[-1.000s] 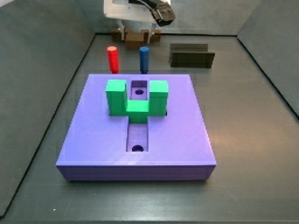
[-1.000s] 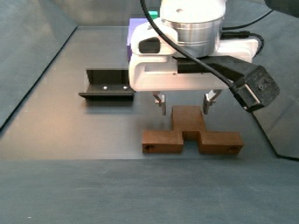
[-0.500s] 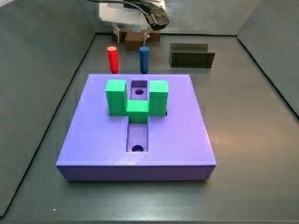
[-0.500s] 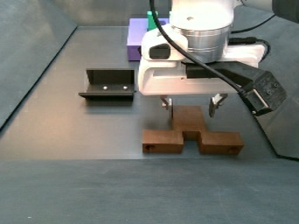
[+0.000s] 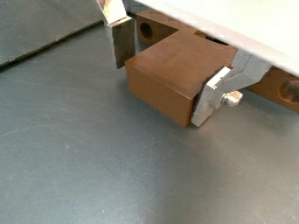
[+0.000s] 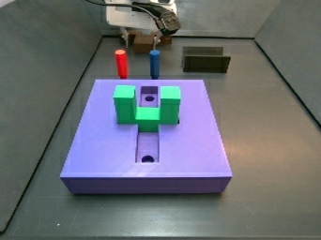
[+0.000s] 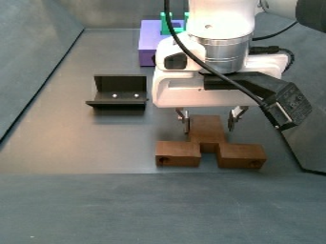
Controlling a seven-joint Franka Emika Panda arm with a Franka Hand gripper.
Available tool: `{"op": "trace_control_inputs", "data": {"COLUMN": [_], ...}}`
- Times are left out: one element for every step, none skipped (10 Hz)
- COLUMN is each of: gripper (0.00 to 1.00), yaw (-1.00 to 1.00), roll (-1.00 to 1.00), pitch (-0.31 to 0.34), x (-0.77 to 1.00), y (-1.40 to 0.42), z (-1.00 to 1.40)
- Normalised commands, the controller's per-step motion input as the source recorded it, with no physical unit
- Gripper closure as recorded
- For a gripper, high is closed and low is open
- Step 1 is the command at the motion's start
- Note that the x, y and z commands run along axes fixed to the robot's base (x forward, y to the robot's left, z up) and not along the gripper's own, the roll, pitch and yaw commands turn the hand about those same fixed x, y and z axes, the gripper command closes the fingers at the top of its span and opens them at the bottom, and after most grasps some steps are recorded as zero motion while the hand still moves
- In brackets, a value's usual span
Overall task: Pick up the brown object. Move up. Place the brown object on the fixture. Regrasp the brown object. Move to above the board. Insert the brown object.
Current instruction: Pick up the brown object.
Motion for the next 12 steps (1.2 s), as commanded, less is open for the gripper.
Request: {"op": "trace_control_inputs", "data": {"gripper": [0.0,0.0,0.0,0.0,0.0,0.0,1.0,1.0,1.0,1.0,1.0,1.0], "yaw": [-0.07,-0.02,-0.1,-0.13,-0.1,0.0,0.0,0.0,0.0,0.0,0.0,0.0], "roll": [-0.06,-0.06,-0.06,-0.05,-0.02,0.0,0.0,0.0,0.0,0.0,0.0,0.0], "pitch": [0.0,0.0,-0.009,-0.01,0.0,0.0,0.0,0.0,0.0,0.0,0.0,0.0], "x": [0.0,0.01,0.0,0.0,0.0,0.0,0.0,0.0,0.0,0.0,0.0,0.0], "y": [0.0,0.0,0.0,0.0,0.0,0.0,0.0,0.0,0.0,0.0,0.0,0.0], "z": [0.0,0.0,0.0,0.0,0.0,0.0,0.0,0.0,0.0,0.0,0.0,0.0]}}
